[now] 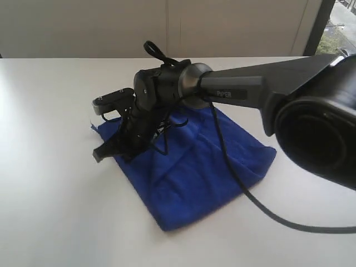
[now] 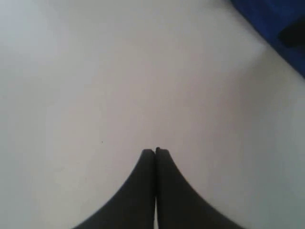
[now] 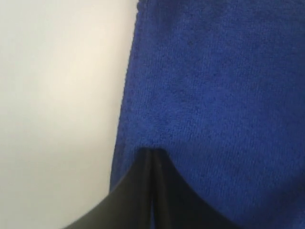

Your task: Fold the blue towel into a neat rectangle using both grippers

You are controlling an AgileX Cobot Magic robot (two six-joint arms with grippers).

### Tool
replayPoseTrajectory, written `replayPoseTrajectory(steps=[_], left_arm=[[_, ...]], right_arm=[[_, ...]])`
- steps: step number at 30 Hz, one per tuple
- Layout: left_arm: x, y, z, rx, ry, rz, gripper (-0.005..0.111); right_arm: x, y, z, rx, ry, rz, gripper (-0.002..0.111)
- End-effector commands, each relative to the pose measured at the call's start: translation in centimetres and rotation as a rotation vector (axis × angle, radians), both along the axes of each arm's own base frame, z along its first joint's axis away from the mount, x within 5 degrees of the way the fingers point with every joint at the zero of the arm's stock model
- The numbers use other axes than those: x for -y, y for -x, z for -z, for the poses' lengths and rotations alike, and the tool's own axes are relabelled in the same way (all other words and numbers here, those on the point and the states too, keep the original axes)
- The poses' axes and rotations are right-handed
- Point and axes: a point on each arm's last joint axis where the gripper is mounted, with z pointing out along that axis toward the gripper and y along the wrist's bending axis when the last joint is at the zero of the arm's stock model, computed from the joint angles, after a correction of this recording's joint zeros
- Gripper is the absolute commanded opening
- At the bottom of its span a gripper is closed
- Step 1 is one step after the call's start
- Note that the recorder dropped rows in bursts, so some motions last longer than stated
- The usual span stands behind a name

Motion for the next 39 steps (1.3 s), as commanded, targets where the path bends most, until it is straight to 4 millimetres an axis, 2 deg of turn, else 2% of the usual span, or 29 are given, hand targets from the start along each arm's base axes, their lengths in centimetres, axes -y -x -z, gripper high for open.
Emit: replayPoseTrajectory(steps=[1,5,7,9,12,16,20,23,26,30,33,39], left_arm=[[0.0,0.2,0.1,-0.006,0.006,-0.007,0.0],[0.0,0.2,0.1,-0.006,0.006,-0.007,0.0],[0.0,0.2,0.1,-0.006,0.006,-0.007,0.0],[0.0,0.2,0.1,-0.006,0.006,-0.007,0.0],[0.0,0.2,0.1,-0.006,0.006,-0.007,0.0],[0.0,0.2,0.1,-0.006,0.006,-0.007,0.0],[0.0,0.2,0.1,-0.006,0.006,-0.007,0.0],[0.0,0.2,0.1,-0.006,0.006,-0.007,0.0],[0.0,0.2,0.1,-0.006,0.006,-0.007,0.0],[0.0,0.2,0.1,-0.006,0.006,-0.007,0.0],[0.0,0.2,0.1,-0.006,0.006,-0.007,0.0],[0.0,0.2,0.1,-0.006,0.006,-0.007,0.0]], right_arm=[[-0.7,-1.9,3.3,0.015,0.002,0.151,0.0],[-0.4,-3.5,3.9,0.016,-0.049,0.278,0.0],[0.0,-4.4,3.5,0.032,-0.087,0.335,0.0],[0.3,-5.1,2.0,0.049,-0.108,0.349,0.0],[1.3,-5.4,-1.7,0.056,-0.111,0.357,0.0],[4.4,-5.2,-6.1,0.091,0.033,0.336,0.0],[8.1,-5.0,-8.6,0.085,0.196,0.33,0.0],[10.0,-4.8,-9.6,0.09,0.223,0.331,0.0],[12.0,-4.5,-9.0,0.071,0.24,0.36,0.0],[14.6,-4.2,-5.9,0.026,0.262,0.393,0.0],[15.4,-3.9,-3.7,0.016,0.261,0.396,0.0],[16.8,-3.1,-0.6,-0.035,0.284,0.406,0.0]])
